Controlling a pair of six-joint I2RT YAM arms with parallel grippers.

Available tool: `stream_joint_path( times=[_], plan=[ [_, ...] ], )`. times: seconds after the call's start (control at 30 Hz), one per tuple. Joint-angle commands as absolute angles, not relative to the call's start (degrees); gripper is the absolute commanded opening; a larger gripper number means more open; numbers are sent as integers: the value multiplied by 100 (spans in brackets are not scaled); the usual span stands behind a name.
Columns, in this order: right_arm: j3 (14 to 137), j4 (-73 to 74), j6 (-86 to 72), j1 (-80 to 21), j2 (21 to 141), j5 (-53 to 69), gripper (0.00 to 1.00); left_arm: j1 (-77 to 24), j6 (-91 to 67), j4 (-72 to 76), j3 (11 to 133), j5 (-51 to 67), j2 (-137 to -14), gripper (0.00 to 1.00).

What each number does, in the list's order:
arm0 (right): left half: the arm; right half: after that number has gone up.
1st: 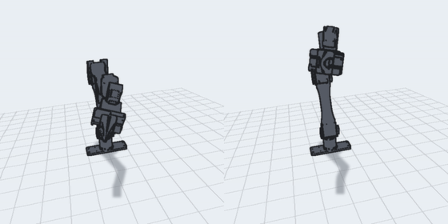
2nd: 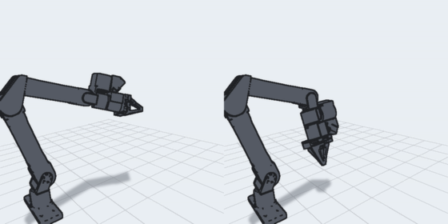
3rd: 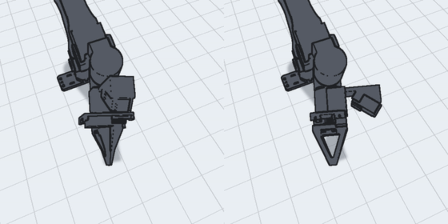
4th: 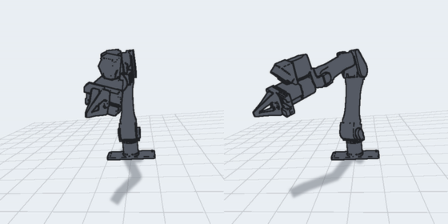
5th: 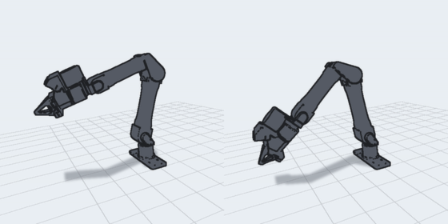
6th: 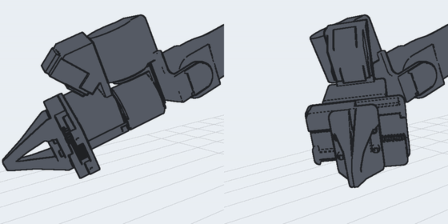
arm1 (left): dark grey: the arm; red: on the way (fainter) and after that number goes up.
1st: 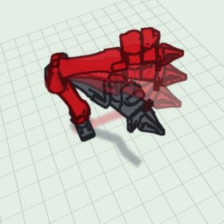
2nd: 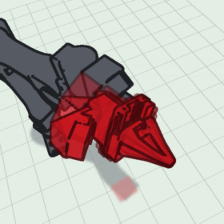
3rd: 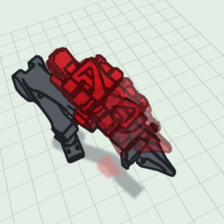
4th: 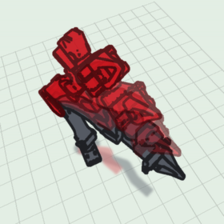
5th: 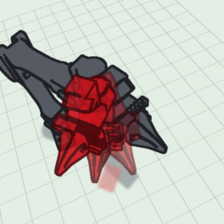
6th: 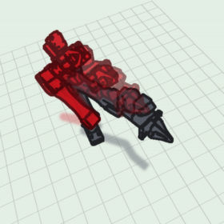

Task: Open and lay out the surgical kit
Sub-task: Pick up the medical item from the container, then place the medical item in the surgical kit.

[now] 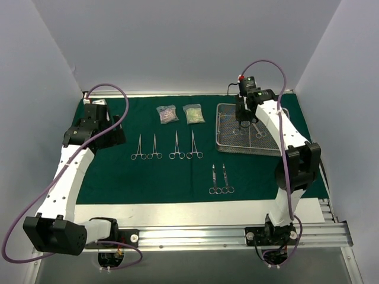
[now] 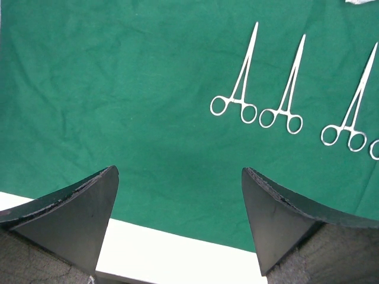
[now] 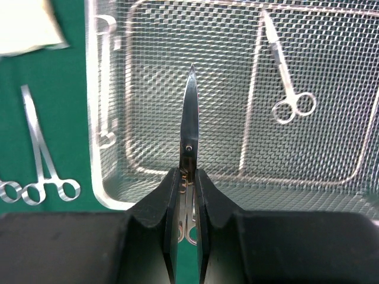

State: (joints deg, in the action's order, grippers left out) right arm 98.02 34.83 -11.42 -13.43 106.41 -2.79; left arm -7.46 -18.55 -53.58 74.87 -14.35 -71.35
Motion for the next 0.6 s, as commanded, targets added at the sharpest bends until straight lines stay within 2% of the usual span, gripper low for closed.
stream_joint_path(
  times=[0.0, 0.27, 0.57],
  plan=[
    [9923, 3911, -1537, -1801, 10266, -615, 0, -756, -1670, -5563, 7787, -1494, -6943, 94],
    [8948, 3675, -2687, -3451, 9827, -940, 0, -765, -1995, -5651, 7357, -1406, -6478, 94],
    [8008, 2936, -3840, -4649, 9922, -984, 0, -773, -2013, -5757, 7207, -1380, -6161, 94]
  ],
)
